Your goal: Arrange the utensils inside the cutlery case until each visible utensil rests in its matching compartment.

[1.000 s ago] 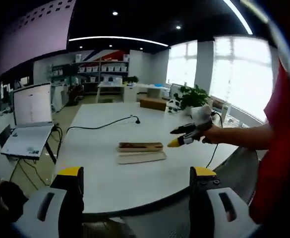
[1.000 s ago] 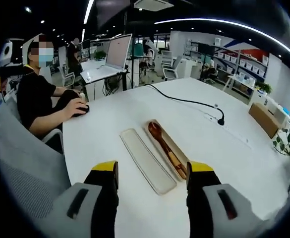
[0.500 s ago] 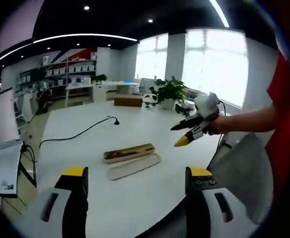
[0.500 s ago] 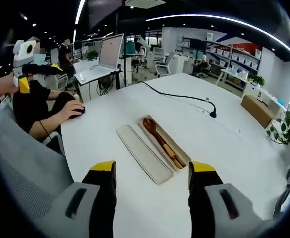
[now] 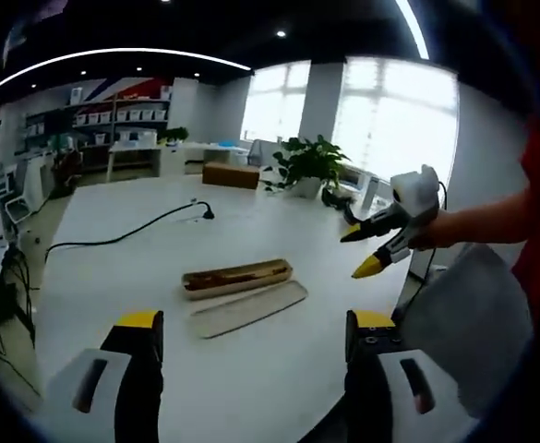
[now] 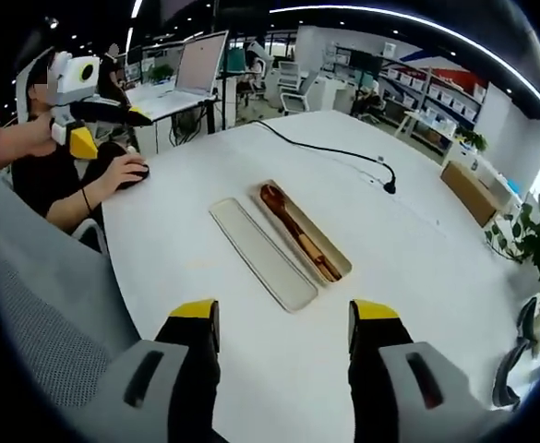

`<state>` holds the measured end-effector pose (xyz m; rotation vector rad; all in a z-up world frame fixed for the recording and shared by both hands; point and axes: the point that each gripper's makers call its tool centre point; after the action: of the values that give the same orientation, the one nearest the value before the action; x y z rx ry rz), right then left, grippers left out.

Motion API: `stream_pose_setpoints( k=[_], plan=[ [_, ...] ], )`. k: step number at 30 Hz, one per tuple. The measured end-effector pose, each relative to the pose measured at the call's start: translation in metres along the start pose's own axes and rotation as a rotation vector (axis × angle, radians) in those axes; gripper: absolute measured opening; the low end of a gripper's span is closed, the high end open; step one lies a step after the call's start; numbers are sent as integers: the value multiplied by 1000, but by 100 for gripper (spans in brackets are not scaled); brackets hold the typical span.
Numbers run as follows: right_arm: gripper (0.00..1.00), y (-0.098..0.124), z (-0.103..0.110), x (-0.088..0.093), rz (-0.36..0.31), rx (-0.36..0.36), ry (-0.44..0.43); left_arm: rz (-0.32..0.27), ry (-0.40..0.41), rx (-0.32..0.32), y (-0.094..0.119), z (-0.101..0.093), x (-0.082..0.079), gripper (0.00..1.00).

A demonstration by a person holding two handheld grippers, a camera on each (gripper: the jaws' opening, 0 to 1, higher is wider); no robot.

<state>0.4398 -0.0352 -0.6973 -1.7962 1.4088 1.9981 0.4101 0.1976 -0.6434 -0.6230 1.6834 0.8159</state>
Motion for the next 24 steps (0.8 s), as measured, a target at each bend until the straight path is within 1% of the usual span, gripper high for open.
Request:
stream_pose_setpoints(
  k=[3, 6, 9, 10, 11, 12, 13, 14, 15, 17, 20, 21, 24],
  plan=[
    [55, -6, -1, 1, 12, -8, -7, 2, 18, -2, -6, 4, 5, 83],
    [55, -10, 0, -2, -17, -22, 1, -2, 9, 2, -16, 8, 10, 82],
    [53, -15, 0, 2, -18, -37, 3, 7, 2, -2, -24, 12, 15, 80],
    [52, -17, 1, 4, -14, -42, 10, 21, 8, -3, -27, 13, 18, 80],
    [51, -19, 1, 4, -15, -48, 19, 21, 4, 0, -28, 13, 19, 80],
    [50, -21, 2, 5, -20, -56, 31, 10, -25, 21, -31, 12, 19, 79],
    [50, -24, 2, 6, -19, -59, 32, 17, -37, 26, -32, 14, 22, 78],
    [50, -27, 2, 9, -9, -67, 26, 46, -55, 29, -34, 16, 27, 78],
    [50, -30, 2, 11, -4, -71, 19, 55, -65, 32, -36, 18, 29, 78],
    [50, -33, 2, 14, 2, -72, 22, 68, -67, 32, -40, 22, 32, 78],
    [50, -36, 0, 19, 8, -73, 23, 69, -66, 41, -47, 28, 34, 78],
    [50, -37, 0, 22, 15, -74, 22, 94, -71, 36, -49, 32, 39, 77],
    [50, -39, -3, 30, 39, -84, 36, 111, -86, 39, -56, 37, 45, 76]
  ],
)
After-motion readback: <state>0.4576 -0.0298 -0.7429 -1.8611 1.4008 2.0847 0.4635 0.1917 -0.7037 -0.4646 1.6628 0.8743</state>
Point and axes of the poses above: the point that each gripper's makers call its tool centre point, and the gripper's own axes: y roughly backward along the fingers, z roughly to its left, x roughly out of its underside, and after that the axes turned 14 degrees about -z, right-handed
